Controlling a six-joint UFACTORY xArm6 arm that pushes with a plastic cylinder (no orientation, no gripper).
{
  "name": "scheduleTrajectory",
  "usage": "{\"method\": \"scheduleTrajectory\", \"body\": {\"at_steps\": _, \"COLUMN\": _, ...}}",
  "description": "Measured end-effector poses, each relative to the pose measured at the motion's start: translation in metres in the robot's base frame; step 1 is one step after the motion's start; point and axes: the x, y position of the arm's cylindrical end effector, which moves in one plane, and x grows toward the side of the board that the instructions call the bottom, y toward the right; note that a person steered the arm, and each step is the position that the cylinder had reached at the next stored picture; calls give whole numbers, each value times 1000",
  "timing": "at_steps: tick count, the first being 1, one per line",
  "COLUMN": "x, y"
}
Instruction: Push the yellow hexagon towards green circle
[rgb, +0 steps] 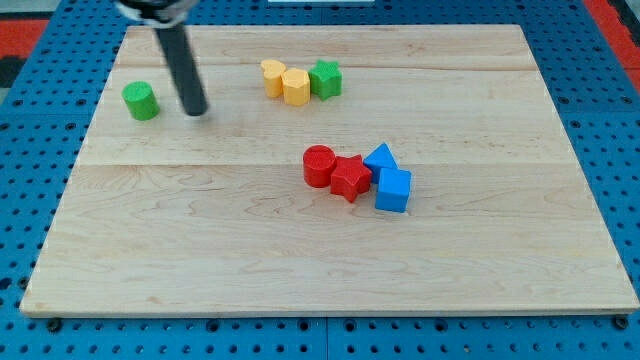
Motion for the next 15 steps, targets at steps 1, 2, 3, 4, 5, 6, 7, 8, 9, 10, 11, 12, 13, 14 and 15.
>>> {"method": "scheduleTrajectory", "body": {"at_steps": 1, "x": 7, "y": 62}}
{"method": "scheduleTrajectory", "body": {"at_steps": 2, "x": 5, "y": 104}}
{"method": "scheduleTrajectory", "body": {"at_steps": 3, "x": -16, "y": 133}}
{"method": "scheduleTrajectory", "body": {"at_steps": 4, "x": -36, "y": 150}}
{"method": "scheduleTrajectory", "body": {"at_steps": 5, "x": -56, "y": 173}}
{"method": "scheduleTrajectory", "body": {"at_steps": 6, "x": -85, "y": 207}}
{"method": "scheduleTrajectory", "body": {"at_steps": 7, "x": -108, "y": 194}}
{"method": "scheduleTrajectory", "body": {"at_steps": 8, "x": -90, "y": 160}}
{"method": "scheduleTrajectory", "body": {"at_steps": 9, "x": -62, "y": 146}}
{"method": "scheduleTrajectory", "body": {"at_steps": 10, "x": -56, "y": 120}}
{"method": "scheduleTrajectory", "body": {"at_steps": 11, "x": -56, "y": 89}}
{"method": "scheduleTrajectory", "body": {"at_steps": 12, "x": -52, "y": 78}}
{"method": "scheduleTrajectory", "body": {"at_steps": 13, "x": -41, "y": 71}}
{"method": "scheduleTrajectory", "body": {"at_steps": 14, "x": -24, "y": 67}}
{"method": "scheduleTrajectory", "body": {"at_steps": 15, "x": -4, "y": 67}}
